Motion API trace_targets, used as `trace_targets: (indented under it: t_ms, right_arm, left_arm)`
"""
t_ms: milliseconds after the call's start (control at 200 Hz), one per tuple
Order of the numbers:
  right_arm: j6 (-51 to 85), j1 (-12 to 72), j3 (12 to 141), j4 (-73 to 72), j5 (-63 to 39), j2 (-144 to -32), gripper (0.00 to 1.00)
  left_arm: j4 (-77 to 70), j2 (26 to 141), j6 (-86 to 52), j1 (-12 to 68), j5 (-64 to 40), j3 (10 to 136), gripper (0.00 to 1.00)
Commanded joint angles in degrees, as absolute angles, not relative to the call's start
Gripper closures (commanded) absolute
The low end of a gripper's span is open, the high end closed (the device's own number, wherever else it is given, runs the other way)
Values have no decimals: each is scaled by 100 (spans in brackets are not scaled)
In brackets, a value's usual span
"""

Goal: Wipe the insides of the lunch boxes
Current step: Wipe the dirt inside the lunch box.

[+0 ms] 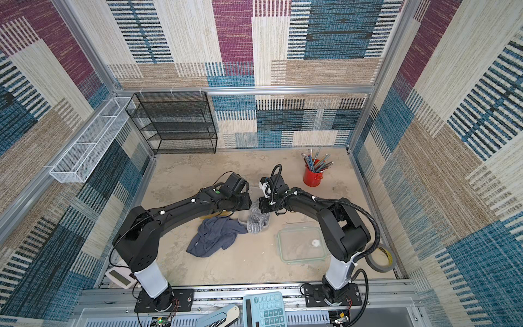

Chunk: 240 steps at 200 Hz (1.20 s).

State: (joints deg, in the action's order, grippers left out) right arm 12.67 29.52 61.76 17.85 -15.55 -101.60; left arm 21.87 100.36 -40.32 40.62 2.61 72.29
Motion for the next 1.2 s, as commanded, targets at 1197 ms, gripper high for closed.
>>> trace_targets:
  t_ms: [1197]
  right_arm:
    - [1741, 3015, 6033, 1695, -2639, -10292, 94]
  left_arm:
    - [2811, 11240, -3438, 4318, 302, 8266, 92]
